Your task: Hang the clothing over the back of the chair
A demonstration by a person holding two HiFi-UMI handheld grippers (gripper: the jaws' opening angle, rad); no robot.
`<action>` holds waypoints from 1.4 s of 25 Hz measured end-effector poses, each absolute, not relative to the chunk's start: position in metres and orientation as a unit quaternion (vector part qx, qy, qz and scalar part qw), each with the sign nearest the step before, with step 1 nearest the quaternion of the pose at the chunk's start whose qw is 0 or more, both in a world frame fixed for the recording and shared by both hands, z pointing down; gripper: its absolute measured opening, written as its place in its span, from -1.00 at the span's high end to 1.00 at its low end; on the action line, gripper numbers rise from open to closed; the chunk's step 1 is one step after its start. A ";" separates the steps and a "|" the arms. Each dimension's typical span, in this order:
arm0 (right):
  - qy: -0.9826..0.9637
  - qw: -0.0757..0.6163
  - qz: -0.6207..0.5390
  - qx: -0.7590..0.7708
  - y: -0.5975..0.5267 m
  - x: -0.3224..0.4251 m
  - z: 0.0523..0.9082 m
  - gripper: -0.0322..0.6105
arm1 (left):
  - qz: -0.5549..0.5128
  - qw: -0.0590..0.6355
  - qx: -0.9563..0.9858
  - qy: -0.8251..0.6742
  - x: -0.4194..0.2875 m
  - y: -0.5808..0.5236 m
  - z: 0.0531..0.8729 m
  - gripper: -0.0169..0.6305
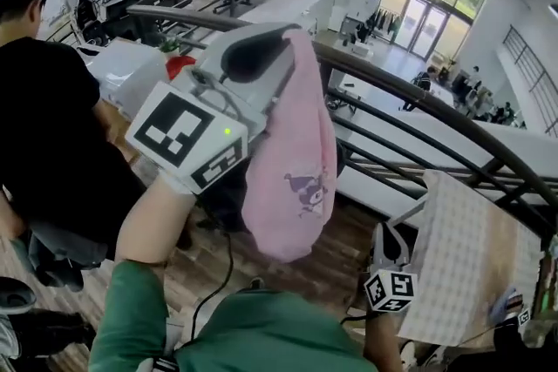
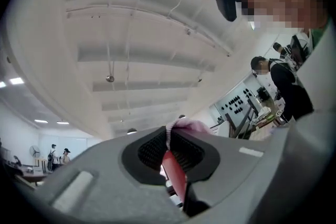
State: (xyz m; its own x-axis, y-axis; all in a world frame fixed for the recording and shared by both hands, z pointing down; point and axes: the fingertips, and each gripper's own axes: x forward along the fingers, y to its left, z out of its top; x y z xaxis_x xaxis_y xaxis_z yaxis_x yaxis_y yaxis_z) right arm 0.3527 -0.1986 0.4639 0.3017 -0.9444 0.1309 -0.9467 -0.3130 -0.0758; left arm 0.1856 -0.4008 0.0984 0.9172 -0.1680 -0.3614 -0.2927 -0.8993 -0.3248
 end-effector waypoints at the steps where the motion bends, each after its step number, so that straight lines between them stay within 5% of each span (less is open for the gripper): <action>1: -0.581 0.008 0.078 0.810 -0.201 0.350 0.465 0.89 | 0.158 0.191 -0.961 0.123 0.190 -0.415 0.099 0.88; 6: -0.566 0.013 0.088 0.819 -0.210 0.339 0.473 0.89 | 0.098 0.179 -0.966 0.161 0.202 -0.506 0.159 0.88; 13: -0.570 0.038 0.091 0.816 -0.225 0.337 0.473 0.89 | -0.148 0.084 -0.970 0.171 0.181 -0.601 0.374 0.87; 21: -0.581 0.075 0.115 0.802 -0.240 0.335 0.484 0.89 | -0.212 -0.013 -0.965 0.152 0.152 -0.599 0.520 0.75; 27: -0.590 0.081 0.110 0.796 -0.257 0.335 0.481 0.89 | -0.202 -0.075 -0.965 0.151 0.135 -0.594 0.555 0.25; 31: -0.602 0.078 0.104 0.788 -0.264 0.332 0.478 0.89 | -0.172 -0.063 -0.965 0.188 0.119 -0.589 0.533 0.29; 35: -0.619 0.064 0.090 0.778 -0.267 0.333 0.472 0.89 | -0.122 -0.049 -0.965 0.228 0.116 -0.573 0.486 0.55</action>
